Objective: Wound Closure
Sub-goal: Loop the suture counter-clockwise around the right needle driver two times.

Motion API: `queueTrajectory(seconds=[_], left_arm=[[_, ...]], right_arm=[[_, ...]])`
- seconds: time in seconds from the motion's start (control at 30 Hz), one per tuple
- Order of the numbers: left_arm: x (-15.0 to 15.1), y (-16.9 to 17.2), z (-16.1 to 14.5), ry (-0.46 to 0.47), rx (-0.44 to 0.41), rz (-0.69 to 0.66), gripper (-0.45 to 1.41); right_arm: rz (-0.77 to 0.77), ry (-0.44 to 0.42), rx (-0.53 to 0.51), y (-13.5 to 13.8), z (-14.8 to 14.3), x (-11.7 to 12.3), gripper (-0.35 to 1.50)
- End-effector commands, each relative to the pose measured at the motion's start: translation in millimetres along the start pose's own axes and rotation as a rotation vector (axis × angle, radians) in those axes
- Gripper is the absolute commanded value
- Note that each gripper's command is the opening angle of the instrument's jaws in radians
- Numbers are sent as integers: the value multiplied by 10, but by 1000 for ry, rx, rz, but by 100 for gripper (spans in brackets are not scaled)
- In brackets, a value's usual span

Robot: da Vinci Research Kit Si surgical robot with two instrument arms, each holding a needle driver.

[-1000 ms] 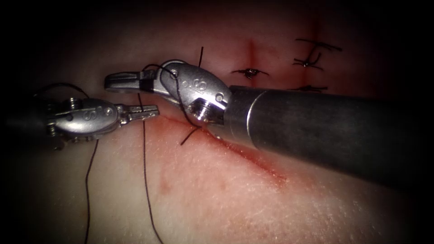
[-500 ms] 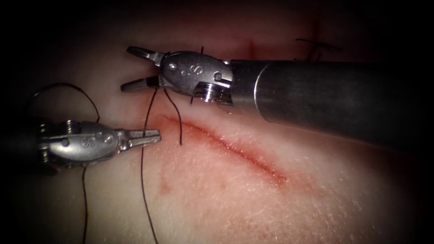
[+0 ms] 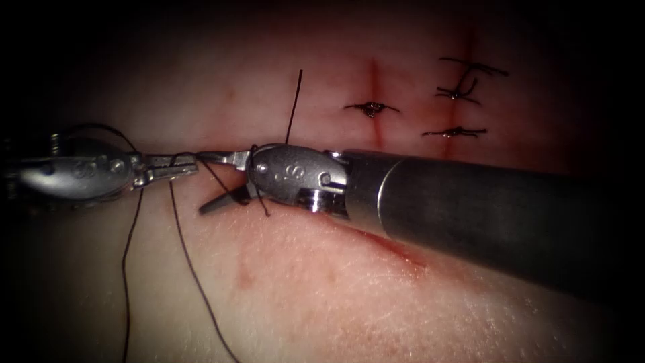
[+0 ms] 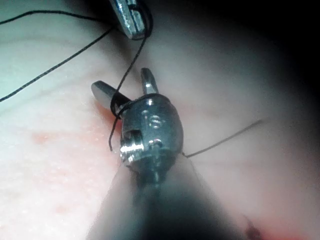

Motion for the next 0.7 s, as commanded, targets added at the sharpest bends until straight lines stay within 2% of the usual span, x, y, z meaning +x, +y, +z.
queueTrajectory(seconds=[0.03,0.1,0.17,0.27,0.37,0.47,0.5,0.63,0.7], left_arm=[[-1,0,11,-1,-1,-1,-45],[-2,-5,18,6,-8,-3,-45],[-5,-13,32,23,-53,2,-45],[-11,-24,47,5,-72,11,-45],[-19,-31,57,-6,-94,23,-45],[-27,-33,61,-18,-104,36,-45],[-32,-32,64,-21,-113,38,-45],[-38,-33,71,-18,-117,26,-45],[-39,-33,75,-17,-120,27,-45]], right_arm=[[-4,6,13,-2,8,-3,100],[5,17,48,-7,6,-8,95],[20,31,94,-11,5,-14,91],[41,47,150,-12,2,-18,88],[69,100,183,-7,-6,-22,86],[123,168,207,-1,-14,-24,84],[158,221,225,1,-17,-22,83],[231,326,259,0,-16,-16,83],[282,409,276,-2,-15,-10,83]])
